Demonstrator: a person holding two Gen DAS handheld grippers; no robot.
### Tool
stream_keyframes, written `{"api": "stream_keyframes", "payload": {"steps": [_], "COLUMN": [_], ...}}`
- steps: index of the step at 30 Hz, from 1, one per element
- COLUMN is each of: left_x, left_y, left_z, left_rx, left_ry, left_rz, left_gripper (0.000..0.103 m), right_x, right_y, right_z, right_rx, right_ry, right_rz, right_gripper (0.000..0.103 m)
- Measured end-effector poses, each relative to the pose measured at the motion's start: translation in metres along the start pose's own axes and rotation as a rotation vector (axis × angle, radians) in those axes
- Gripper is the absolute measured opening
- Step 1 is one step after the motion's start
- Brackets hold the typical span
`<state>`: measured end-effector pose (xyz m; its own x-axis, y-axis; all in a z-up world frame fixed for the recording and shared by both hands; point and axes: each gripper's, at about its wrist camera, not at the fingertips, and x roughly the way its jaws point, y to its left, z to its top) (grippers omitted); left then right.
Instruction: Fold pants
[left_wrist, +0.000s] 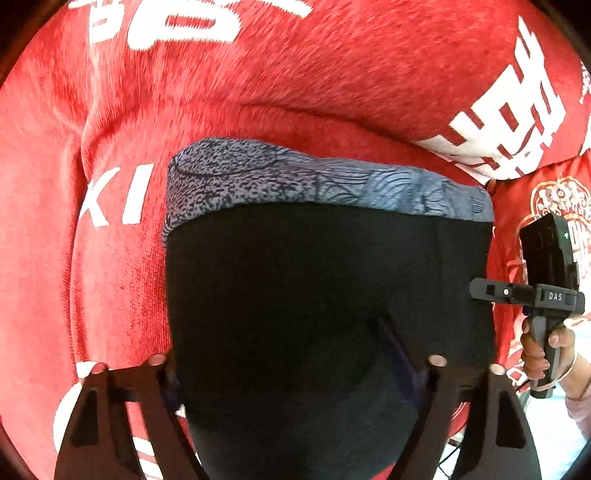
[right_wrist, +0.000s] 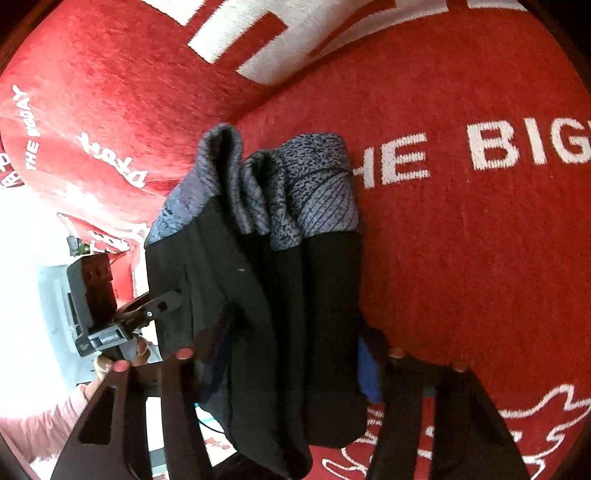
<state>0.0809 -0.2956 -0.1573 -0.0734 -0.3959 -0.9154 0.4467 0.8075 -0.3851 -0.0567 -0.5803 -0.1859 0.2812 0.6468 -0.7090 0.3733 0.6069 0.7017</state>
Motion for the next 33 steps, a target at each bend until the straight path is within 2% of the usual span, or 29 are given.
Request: {"api": "stream_keyframes", "payload": {"steps": [6,13,18,21,24,28,29,33], "left_x": [-0.024,-0.058,-0.082,-0.088,-0.084,-0.066,-0.061,-0.055], "left_y": [-0.008,-0.017,-0.019,-0.01,-0.002,0.017,0.021,0.028], "left_z": [-0.009,-0.037,-0.071,-0.093,-0.112,-0.133,-0.137,-0.142], "left_rx": [-0.006,-0.045,-0.034,-0.037,-0.036,-0.034,-0.04,-0.03], "left_ry": [-0.035,-0.059,-0.053,-0.037,-0.021,0.008,0.008,-0.057], "left_rz": [0.037,0.027,0.034,0.032,0.032,0.044,0.048,0.107], "left_gripper": [0.065,0.064,0.064,0.064,0.064,0.064,0.066,0.092], "right_x": [-0.01,-0.025,-0.033,-0.033,-0.023,-0.004,0.001,0.013], "right_y": [0.01,0.025,0.037,0.044,0.045,0.038,0.035,0.027], "right_z": [-0.003,-0.019,-0.049,-0.079,-0.109,-0.136,-0.142,-0.148], "right_rx": [0.007,-0.009,0.0,0.014,0.04,0.074,0.067,0.031], "right_ry": [-0.018,0.008,0.009,-0.001,-0.006,-0.006,-0.008,-0.046], "right_rz": [0.031,0.079,0.112,0.122,0.129,0.094,0.07,-0.025], "right_gripper": [0.044,0.041,0.041,0.041,0.041,0.041,0.042,0.054]}}
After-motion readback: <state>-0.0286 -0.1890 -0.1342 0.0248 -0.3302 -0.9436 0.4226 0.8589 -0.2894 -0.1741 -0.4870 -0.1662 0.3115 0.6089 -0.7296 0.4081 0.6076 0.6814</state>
